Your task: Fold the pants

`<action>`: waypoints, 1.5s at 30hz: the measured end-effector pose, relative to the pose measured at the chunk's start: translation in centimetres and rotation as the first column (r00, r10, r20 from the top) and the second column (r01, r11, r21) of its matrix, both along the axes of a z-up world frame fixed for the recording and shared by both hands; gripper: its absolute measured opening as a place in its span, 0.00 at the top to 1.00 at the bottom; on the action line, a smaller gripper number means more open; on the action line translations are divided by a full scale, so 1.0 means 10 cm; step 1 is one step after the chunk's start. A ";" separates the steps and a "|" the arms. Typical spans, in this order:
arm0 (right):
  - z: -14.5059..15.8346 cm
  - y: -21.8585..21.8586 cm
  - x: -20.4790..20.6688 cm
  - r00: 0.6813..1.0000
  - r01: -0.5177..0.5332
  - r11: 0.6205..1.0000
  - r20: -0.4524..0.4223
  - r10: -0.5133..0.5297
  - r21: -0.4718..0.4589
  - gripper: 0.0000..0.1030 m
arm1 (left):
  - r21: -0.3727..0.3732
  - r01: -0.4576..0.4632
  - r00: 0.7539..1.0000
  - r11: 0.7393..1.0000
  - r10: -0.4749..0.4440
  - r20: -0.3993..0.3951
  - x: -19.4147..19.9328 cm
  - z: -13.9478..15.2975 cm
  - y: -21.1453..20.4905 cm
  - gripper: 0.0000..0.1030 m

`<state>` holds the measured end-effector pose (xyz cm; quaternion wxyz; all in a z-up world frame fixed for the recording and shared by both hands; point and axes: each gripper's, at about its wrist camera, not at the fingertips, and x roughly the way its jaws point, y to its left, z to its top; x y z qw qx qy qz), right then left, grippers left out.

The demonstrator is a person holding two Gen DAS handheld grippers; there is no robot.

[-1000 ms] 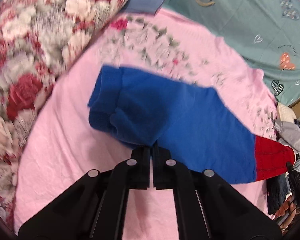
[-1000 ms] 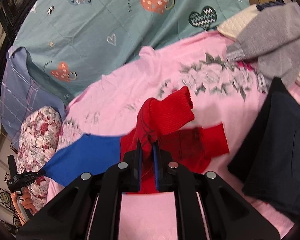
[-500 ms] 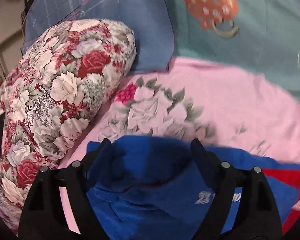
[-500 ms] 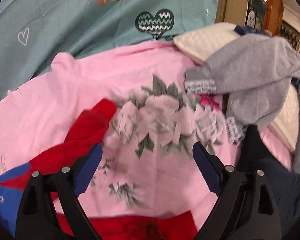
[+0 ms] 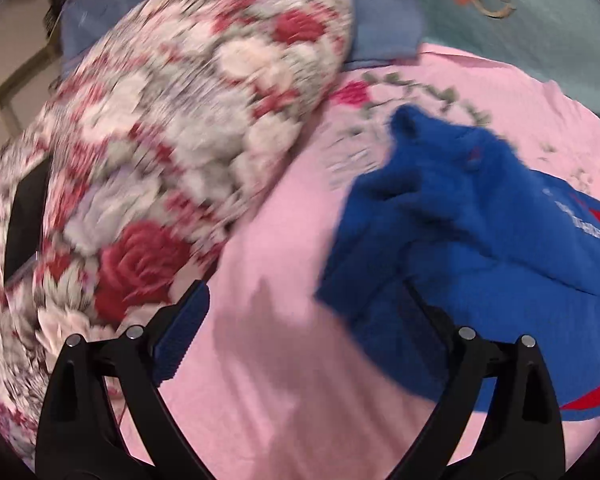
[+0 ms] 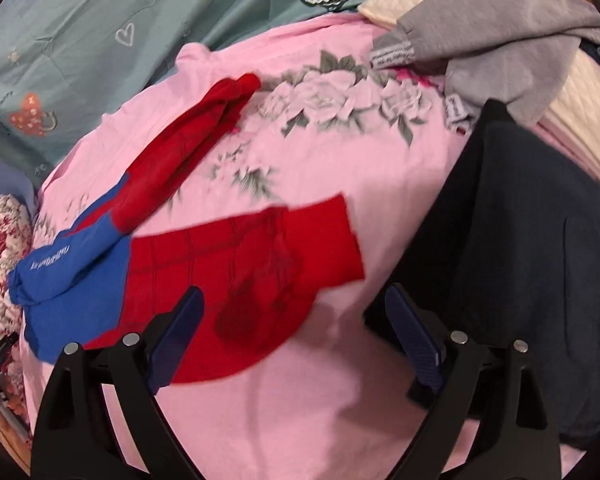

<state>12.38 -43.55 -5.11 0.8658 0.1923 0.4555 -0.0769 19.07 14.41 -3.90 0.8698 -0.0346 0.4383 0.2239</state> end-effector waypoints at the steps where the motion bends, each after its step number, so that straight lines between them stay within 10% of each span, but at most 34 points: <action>1: -0.01 0.05 -0.03 1.000 -0.005 1.000 -0.005 0.004 -0.020 0.11 | -0.023 -0.015 1.000 1.000 0.014 -0.010 -0.04 -0.04 0.09 0.09; 10: -0.19 0.42 -0.01 0.999 -0.032 0.995 -0.027 0.035 0.096 0.11 | -0.215 -0.039 0.995 0.976 0.017 -0.102 -0.10 -0.28 0.40 0.11; 16: -0.28 0.50 0.08 0.999 -0.034 0.989 -0.021 0.037 0.142 0.11 | -0.193 0.048 0.984 0.980 -0.080 -0.161 0.11 -0.34 0.14 0.22; 20: -0.28 0.53 0.11 0.999 -0.039 0.988 -0.018 0.042 0.151 0.11 | -0.290 0.052 0.976 0.956 -0.109 -0.186 0.27 -0.32 0.12 0.37; 36: -0.27 0.55 0.09 0.998 -0.054 0.984 0.020 0.051 0.167 0.11 | -0.523 0.044 0.974 0.851 -0.154 -0.168 0.10 -0.09 0.08 0.37; 43: -0.31 0.46 0.06 0.998 -0.050 0.975 0.049 0.040 0.218 0.11 | -0.452 0.030 0.977 0.891 -0.122 -0.174 0.53 -0.23 -0.01 0.41; 45: -0.32 0.43 0.08 0.998 -0.043 0.973 0.058 0.031 0.227 0.11 | -0.427 0.036 0.978 0.904 -0.120 -0.170 0.52 -0.21 -0.01 0.66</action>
